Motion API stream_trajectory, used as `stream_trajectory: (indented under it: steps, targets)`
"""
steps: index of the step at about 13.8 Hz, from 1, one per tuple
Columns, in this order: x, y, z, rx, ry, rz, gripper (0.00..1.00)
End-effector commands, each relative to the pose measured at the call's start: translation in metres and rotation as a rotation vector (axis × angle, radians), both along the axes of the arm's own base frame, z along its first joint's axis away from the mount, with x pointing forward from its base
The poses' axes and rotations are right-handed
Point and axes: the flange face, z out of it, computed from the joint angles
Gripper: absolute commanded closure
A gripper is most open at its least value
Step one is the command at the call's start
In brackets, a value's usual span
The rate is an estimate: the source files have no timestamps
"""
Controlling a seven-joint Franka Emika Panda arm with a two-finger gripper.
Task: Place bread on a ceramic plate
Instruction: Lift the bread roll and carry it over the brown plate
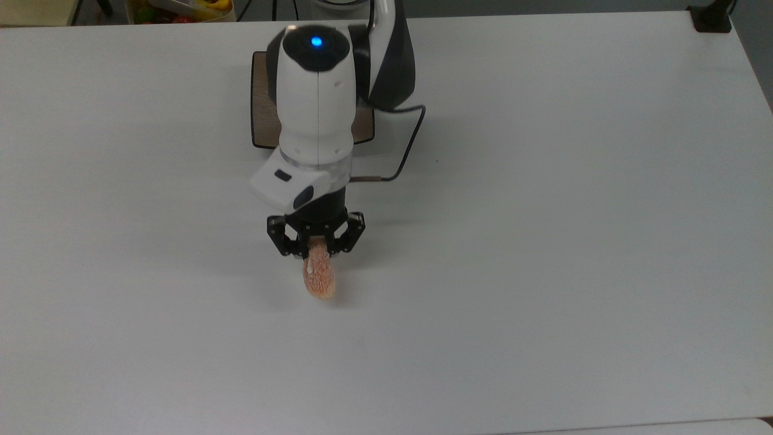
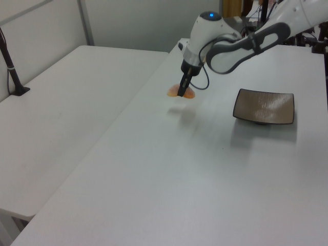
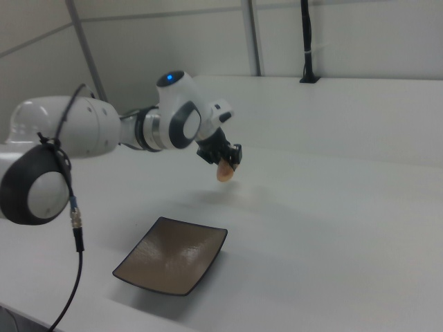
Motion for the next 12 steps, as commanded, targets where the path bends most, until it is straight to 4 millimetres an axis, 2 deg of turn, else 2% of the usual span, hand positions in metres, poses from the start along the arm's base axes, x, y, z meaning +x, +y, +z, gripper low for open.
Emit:
stream_trajectory:
  steps: [1, 5, 8, 10, 12]
  targets:
    - [-0.043, -0.005, 0.074, 0.001, 0.092, -0.042, 0.75]
    - [-0.074, -0.009, 0.135, 0.036, 0.153, -0.065, 0.75]
    - [-0.107, -0.013, 0.167, 0.028, 0.202, -0.07, 0.75]
    - [-0.129, -0.015, 0.177, 0.023, 0.234, -0.069, 0.75]
    - [-0.163, -0.018, 0.185, -0.003, 0.314, -0.002, 0.76]
